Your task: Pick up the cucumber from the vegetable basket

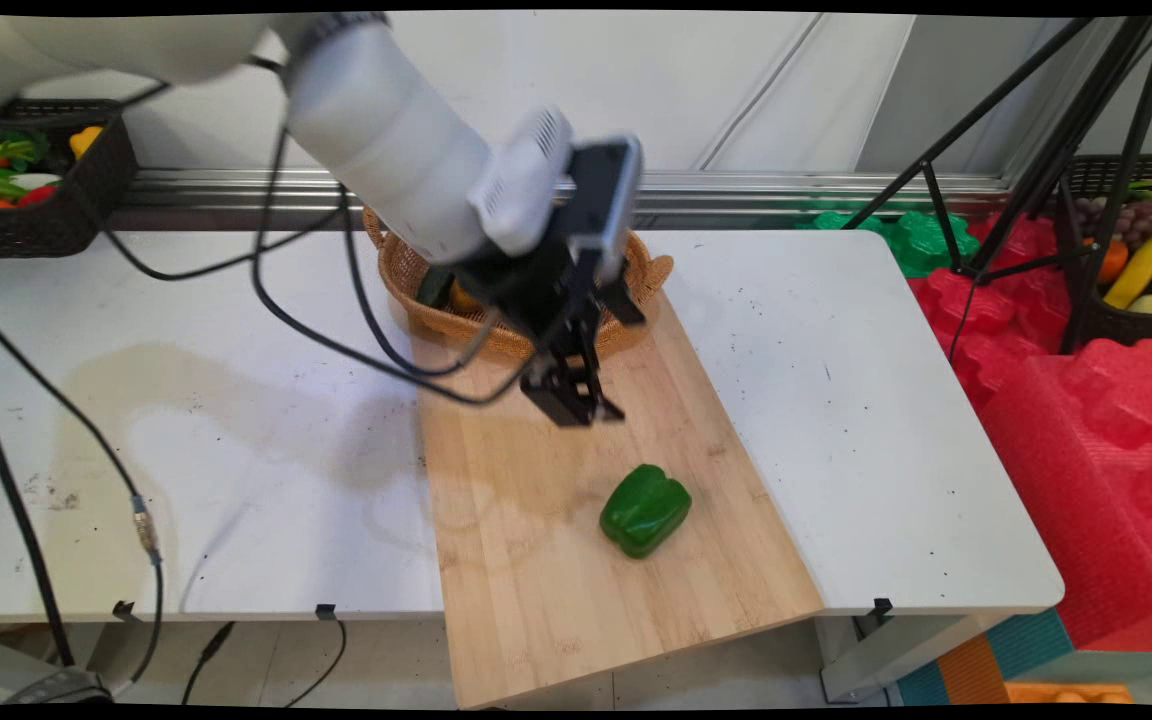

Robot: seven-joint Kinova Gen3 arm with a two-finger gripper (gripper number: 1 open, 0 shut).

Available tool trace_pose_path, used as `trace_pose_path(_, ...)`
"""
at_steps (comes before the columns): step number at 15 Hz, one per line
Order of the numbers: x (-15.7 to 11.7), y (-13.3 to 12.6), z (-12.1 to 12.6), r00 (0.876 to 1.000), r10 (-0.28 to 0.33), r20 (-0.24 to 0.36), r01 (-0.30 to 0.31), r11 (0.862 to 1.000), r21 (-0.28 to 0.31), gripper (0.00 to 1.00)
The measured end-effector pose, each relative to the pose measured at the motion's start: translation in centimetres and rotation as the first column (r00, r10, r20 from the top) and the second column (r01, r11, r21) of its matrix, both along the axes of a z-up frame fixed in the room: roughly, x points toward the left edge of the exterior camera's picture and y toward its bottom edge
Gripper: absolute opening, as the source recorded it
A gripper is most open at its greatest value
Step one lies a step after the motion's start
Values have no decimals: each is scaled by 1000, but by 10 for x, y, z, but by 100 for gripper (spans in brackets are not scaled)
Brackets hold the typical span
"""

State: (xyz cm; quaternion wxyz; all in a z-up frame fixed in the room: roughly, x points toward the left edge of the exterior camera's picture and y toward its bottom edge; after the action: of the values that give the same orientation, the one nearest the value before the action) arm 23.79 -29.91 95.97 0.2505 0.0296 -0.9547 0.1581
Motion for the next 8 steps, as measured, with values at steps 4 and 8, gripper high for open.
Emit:
trace_pose_path(4,32,0,21,987,145,-73,-145,989,2,100)
trace_pose_path(8,66,-2,34,944,299,-139,-300,954,13,100)
